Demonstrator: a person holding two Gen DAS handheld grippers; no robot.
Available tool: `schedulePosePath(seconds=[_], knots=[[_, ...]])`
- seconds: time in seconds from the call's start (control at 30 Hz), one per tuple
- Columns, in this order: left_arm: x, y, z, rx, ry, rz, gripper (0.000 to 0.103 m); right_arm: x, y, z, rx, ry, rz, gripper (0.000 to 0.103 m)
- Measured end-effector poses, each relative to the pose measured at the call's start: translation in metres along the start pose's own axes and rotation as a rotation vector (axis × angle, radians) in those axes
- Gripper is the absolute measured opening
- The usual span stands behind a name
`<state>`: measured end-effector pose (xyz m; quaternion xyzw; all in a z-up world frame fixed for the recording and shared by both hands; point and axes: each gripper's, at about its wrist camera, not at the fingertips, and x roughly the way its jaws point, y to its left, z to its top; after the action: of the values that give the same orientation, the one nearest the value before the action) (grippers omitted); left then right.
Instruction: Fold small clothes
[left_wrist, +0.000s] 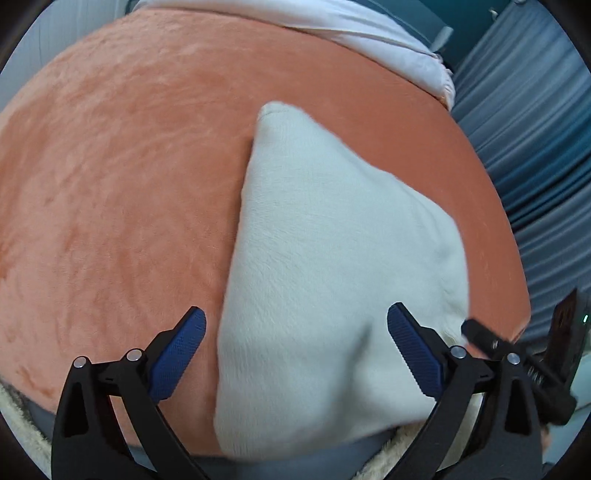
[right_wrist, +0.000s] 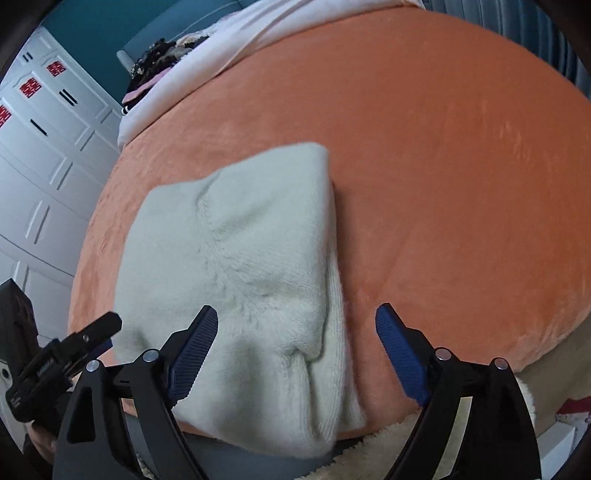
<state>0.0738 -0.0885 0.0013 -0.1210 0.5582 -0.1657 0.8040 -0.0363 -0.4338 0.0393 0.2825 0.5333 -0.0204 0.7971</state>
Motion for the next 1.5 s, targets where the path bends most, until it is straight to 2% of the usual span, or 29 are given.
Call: schedulePosePath(seconds=[0.03,0.1,0.17,0.2,0.3,0.33,0.37,0.43,0.47,0.53,0.6,0.73,0.8,0.9,1.0,1.1,1.13,1.17,1.2,1.23,1.3,1.37,1.43,1.5], knots=[[0.013,0.006,0.003,-0.026,0.029,-0.006,0.098,0.011,-0.004,-0.001,0.028,0.027,0.011,0.085],[0.030,0.019,0.005,-0.083,0.069,-0.091,0.098,0.029,-0.017,-0.004,0.086,0.055,0.075,0.087],[0.035,0.023,0.004,-0.126,0.077,-0.143,0.098,0.033,-0.021,-0.008,0.122,0.005,0.141,0.093],[0.037,0.023,0.003,-0.122,0.071,-0.154,0.098,0.036,-0.022,-0.009,0.130,-0.005,0.172,0.096],[0.039,0.015,0.002,-0.097,0.066,-0.171,0.098,0.042,-0.024,-0.009,0.148,-0.015,0.240,0.095],[0.040,0.011,0.004,-0.089,0.073,-0.177,0.096,0.044,-0.022,-0.009,0.144,-0.011,0.255,0.087],[0.039,0.007,0.005,-0.083,0.078,-0.164,0.092,0.044,-0.020,-0.009,0.143,-0.007,0.232,0.083],[0.032,0.001,0.009,-0.087,0.061,-0.140,0.082,0.036,-0.018,-0.008,0.137,-0.015,0.206,0.043],[0.027,0.001,0.012,-0.088,0.053,-0.137,0.073,0.024,-0.018,-0.008,0.143,-0.037,0.221,0.040],[0.013,0.001,0.018,-0.096,0.041,-0.169,0.064,0.002,-0.001,-0.003,0.121,-0.086,0.244,0.036],[-0.005,-0.002,0.024,-0.086,0.010,-0.196,0.060,-0.027,0.027,0.000,0.047,-0.148,0.238,0.035],[-0.066,-0.002,0.043,-0.066,-0.120,-0.255,0.059,-0.087,0.089,0.009,-0.103,-0.279,0.259,0.035],[-0.106,0.001,0.056,-0.036,-0.208,-0.291,0.059,-0.112,0.118,0.015,-0.155,-0.343,0.291,0.035],[-0.161,0.006,0.076,0.023,-0.327,-0.306,0.059,-0.138,0.159,0.025,-0.200,-0.422,0.376,0.036],[-0.188,0.019,0.101,0.053,-0.401,-0.267,0.065,-0.120,0.186,0.041,-0.191,-0.406,0.434,0.038],[-0.169,0.062,0.112,0.046,-0.391,-0.172,0.079,-0.050,0.190,0.048,-0.146,-0.290,0.443,0.048],[-0.147,0.083,0.111,0.028,-0.362,-0.130,0.082,-0.020,0.186,0.047,-0.125,-0.241,0.412,0.052],[-0.125,0.104,0.109,-0.005,-0.319,-0.097,0.083,0.012,0.180,0.042,-0.098,-0.183,0.340,0.052],[-0.106,0.125,0.105,-0.043,-0.271,-0.071,0.082,0.037,0.173,0.036,-0.074,-0.125,0.248,0.053],[-0.086,0.150,0.094,-0.100,-0.216,-0.019,0.075,0.052,0.166,0.027,-0.049,-0.082,0.190,0.048],[-0.074,0.178,0.074,-0.163,-0.185,-0.006,0.072,0.053,0.151,0.003,-0.007,-0.076,0.241,0.046],[-0.082,0.198,0.052,-0.200,-0.212,-0.019,0.075,0.043,0.149,-0.013,-0.028,-0.099,0.223,0.048],[-0.081,0.207,0.044,-0.221,-0.206,-0.028,0.080,0.043,0.150,-0.017,-0.059,-0.087,0.196,0.064],[-0.074,0.214,0.042,-0.237,-0.200,-0.052,0.082,0.052,0.155,-0.012,-0.065,-0.075,0.174,0.069]])
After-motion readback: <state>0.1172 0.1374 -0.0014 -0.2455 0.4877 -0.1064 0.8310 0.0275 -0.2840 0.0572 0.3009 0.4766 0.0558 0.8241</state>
